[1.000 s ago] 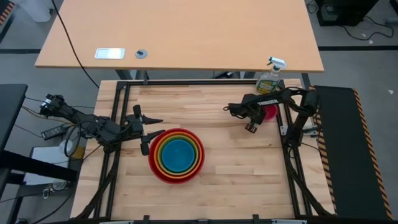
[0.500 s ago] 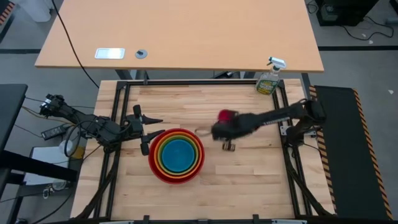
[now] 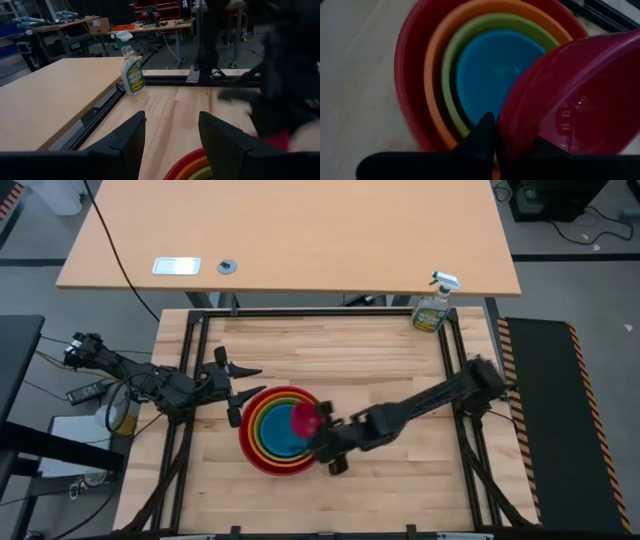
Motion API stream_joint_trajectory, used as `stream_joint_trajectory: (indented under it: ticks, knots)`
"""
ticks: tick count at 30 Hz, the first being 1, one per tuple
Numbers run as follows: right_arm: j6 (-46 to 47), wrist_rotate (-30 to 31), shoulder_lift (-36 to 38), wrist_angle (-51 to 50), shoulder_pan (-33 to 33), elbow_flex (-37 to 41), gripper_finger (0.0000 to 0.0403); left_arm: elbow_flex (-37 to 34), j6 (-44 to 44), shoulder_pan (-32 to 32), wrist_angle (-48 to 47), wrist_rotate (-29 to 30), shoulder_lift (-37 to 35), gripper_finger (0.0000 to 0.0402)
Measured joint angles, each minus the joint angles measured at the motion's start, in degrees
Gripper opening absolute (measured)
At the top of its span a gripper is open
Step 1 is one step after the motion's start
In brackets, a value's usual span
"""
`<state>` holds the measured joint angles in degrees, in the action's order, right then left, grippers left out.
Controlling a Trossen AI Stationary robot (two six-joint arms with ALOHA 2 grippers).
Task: Nest bowls inside each other
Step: Stack the small red bowl onto the blue bowl
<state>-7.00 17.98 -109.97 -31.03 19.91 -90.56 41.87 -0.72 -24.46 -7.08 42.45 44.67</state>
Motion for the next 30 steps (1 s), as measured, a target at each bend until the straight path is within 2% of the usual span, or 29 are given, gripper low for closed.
stream_joint_trajectory:
  ticks: [10, 13, 16, 20, 25, 30]
  knots:
    - [-9.5, -2.8, -17.6, -3.0, -2.0, -17.3, 0.0036, 0.0, -1.4, 0.7, -0.5, 0.0, 0.4, 0.0188]
    - [-10.3, -3.3, -20.1, -6.0, -3.0, -19.4, 0.0036, 0.0, -1.5, 0.1, -1.2, 0.0, 0.4, 0.0188]
    - [-11.2, -7.5, -21.1, -6.9, -4.0, -19.9, 0.0042, 0.0, -1.6, 0.1, -2.7, -0.1, 0.4, 0.0188]
    - [-10.8, -12.0, -21.1, -7.6, -5.1, -19.9, 0.0085, 0.0, -1.8, 0.1, -3.0, -0.1, 0.3, 0.0188]
    - [-10.3, -11.8, -19.5, -8.4, -5.6, -19.9, 0.0157, 0.0, -1.8, 0.1, -3.0, -0.1, 0.3, 0.0188]
    - [-6.7, -10.4, -14.1, -8.2, -5.5, -19.9, 0.0199, 0.0, -1.8, 0.1, -3.0, -0.1, 0.3, 0.0188]
